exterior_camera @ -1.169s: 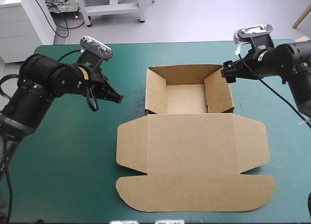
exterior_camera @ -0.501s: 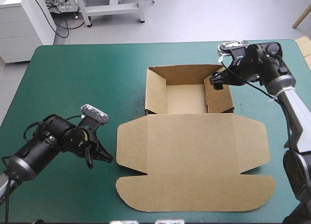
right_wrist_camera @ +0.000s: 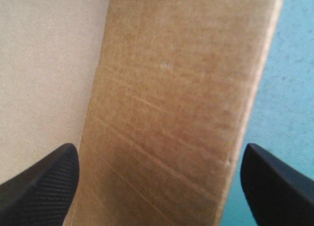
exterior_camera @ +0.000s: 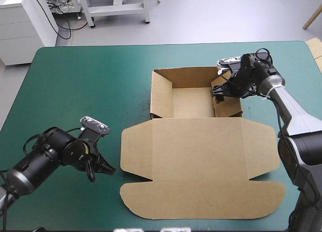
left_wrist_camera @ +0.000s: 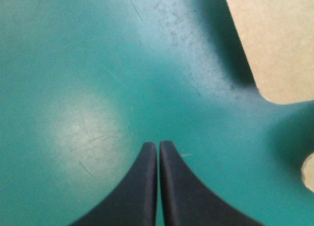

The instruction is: Fold the box

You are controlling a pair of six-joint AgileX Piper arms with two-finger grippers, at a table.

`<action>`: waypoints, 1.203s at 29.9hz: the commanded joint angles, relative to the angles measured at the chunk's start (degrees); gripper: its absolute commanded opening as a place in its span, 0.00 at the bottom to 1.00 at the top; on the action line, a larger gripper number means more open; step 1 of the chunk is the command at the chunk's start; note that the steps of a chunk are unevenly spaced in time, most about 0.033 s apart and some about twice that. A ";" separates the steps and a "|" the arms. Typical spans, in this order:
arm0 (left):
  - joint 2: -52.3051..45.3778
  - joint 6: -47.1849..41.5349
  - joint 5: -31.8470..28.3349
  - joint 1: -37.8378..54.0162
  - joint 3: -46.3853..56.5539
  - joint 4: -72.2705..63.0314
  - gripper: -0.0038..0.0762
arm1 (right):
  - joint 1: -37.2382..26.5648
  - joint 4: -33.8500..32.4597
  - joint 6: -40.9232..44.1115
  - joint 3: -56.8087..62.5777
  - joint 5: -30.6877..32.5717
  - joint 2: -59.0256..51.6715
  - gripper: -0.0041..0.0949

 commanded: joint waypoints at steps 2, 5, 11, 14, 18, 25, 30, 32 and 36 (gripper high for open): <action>-2.30 -0.62 -1.30 -0.35 -1.24 0.25 0.04 | 0.04 0.19 0.14 -1.36 -0.75 -3.00 0.58; -2.99 -0.62 -1.32 -0.35 -1.24 0.25 0.04 | 0.04 0.19 0.28 -1.36 -0.19 -3.00 0.28; -4.39 -1.71 -1.55 -0.35 -1.24 0.37 0.04 | 0.04 0.08 -0.05 -1.36 -0.20 -3.00 0.02; -5.05 -1.71 -1.55 -0.35 -1.24 0.37 0.04 | 0.04 0.00 -0.68 -1.79 -1.64 -3.00 0.02; -5.03 -1.71 -1.44 -0.35 -1.24 0.50 0.04 | 0.04 -1.41 -2.94 -5.06 -2.20 -3.20 0.02; -5.03 -1.71 -1.67 -0.35 -1.24 0.50 0.04 | -3.20 -5.22 -3.33 -14.55 -2.20 -3.20 0.02; -5.03 -1.71 -1.67 -0.35 -1.24 0.85 0.04 | -10.61 -5.97 -4.31 -19.91 -2.34 -3.20 0.02; -5.03 -1.71 -1.57 -0.35 -1.24 1.20 0.04 | -13.90 -5.97 -4.54 -20.43 -2.55 -3.20 0.02; -5.03 -1.60 -1.46 -0.35 -1.24 3.14 0.04 | -20.65 -5.73 -4.54 -20.43 -2.68 -3.09 0.02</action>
